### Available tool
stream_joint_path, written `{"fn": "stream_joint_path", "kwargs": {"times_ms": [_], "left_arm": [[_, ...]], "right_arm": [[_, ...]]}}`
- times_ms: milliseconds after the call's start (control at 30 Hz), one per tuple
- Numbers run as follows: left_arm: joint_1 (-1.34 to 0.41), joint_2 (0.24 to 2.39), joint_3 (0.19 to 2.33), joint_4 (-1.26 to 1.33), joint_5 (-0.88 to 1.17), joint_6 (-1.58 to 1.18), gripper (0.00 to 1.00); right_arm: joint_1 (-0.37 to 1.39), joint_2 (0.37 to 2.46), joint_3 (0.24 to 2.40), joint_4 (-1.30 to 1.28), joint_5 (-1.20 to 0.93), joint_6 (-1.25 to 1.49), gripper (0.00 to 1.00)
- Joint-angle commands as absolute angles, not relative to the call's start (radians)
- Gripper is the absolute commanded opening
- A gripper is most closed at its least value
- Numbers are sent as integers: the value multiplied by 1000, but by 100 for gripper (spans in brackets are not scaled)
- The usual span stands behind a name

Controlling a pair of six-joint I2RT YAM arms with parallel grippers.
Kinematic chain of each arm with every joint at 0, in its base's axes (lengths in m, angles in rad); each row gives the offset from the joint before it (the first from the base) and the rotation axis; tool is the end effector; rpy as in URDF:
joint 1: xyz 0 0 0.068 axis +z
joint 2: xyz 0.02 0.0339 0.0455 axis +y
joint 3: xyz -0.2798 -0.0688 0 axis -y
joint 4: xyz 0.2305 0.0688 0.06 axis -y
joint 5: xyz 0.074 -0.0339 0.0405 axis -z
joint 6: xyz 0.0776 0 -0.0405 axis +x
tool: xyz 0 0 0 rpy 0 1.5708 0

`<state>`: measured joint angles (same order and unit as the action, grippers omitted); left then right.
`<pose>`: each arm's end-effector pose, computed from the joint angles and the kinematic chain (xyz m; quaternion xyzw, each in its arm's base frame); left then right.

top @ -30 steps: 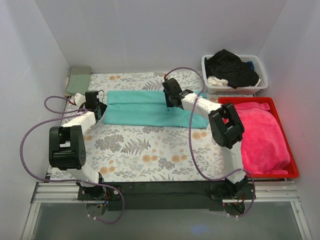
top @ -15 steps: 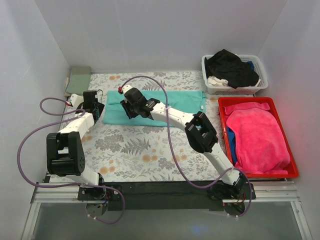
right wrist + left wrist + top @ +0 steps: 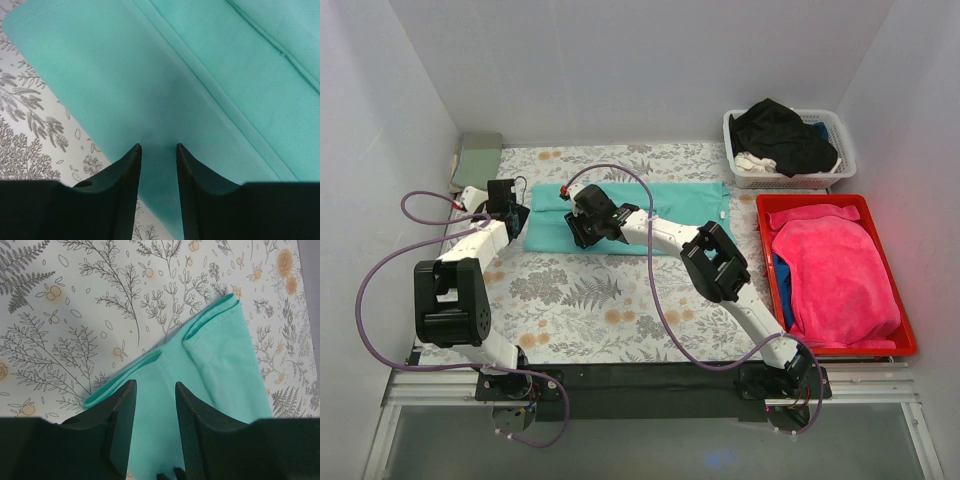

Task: Fold and stack the t-shirts
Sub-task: Rotate the tshirt 90 degrees

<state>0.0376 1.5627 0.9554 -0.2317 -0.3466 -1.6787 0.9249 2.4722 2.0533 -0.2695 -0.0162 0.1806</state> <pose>0.3382 0.0391 0.2017 -0.7363 0.5547 -0.1480 0.3581 0.3550 0.4731 0.1519 -0.3320 0.8411 0.2304 0.3596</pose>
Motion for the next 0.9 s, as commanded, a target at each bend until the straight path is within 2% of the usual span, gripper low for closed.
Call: {"fn": "stream_joint_path", "kwargs": {"times_ms": [0, 233, 367, 500, 633, 867], "left_arm": [[43, 1572, 1012, -241, -345, -1663, 36], [43, 1666, 1109, -238, -299, -1614, 35], [43, 1736, 1173, -221, -209, -1562, 35], [40, 1795, 1229, -177, -37, -1490, 35], [14, 1854, 1291, -132, 159, -1399, 35], [-262, 1931, 1439, -92, 257, -1217, 38]], "right_arm": [[976, 2412, 1926, -328, -87, 193, 39], [1077, 2200, 1531, -310, -72, 233, 36], [1155, 2057, 1269, -304, -38, 288, 34], [1195, 1858, 1100, -305, 99, 370, 34], [1206, 1675, 1037, -298, 242, 440, 35], [1204, 1347, 965, -304, 538, 554, 44]]}}
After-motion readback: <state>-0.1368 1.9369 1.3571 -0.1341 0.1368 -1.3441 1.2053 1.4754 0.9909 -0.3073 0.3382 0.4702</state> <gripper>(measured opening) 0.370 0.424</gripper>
